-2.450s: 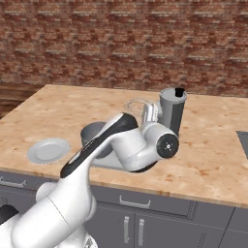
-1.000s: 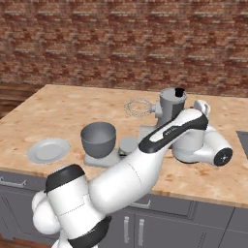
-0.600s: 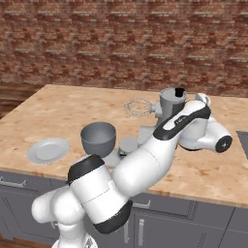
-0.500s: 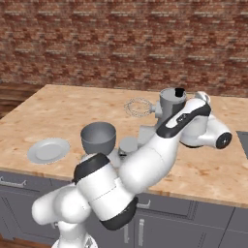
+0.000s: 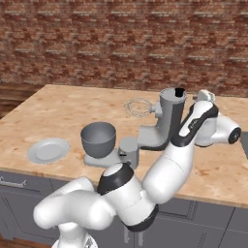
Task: Add butter and sugar cubes to the stand mixer bowl and then turn on the stand mixer to begin making frosting.
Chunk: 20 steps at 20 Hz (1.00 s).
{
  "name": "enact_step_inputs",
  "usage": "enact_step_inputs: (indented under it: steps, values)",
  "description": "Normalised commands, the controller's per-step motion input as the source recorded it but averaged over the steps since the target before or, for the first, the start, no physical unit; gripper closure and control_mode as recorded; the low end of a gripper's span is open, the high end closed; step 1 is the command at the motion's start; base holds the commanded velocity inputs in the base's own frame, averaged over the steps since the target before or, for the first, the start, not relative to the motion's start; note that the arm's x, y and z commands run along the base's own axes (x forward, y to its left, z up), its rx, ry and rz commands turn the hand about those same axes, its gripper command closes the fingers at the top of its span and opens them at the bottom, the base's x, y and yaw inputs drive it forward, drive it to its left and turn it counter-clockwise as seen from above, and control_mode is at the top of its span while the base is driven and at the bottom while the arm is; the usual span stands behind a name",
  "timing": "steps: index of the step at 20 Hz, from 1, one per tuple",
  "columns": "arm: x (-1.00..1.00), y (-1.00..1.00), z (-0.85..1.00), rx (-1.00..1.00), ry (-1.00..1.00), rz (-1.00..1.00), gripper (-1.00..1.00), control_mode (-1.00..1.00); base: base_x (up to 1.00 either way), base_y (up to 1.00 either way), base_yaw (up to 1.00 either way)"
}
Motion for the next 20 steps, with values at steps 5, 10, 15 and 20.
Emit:
enact_step_inputs:
  steps: [5,10,15,20]
  values:
    - [-0.22,0.70,0.00,-0.02,-0.03,0.08,-1.00,-1.00,0.00,0.00,0.00]
    - [-0.18,1.00,0.01,-0.05,0.00,0.08,-1.00,-1.00,0.00,0.00,0.00]
    - [-0.23,1.00,0.10,-0.07,-0.02,0.07,-1.00,-1.00,0.00,0.00,0.00]
    - [-0.20,1.00,0.28,-0.14,-0.02,0.07,-1.00,-1.00,0.00,0.00,0.00]
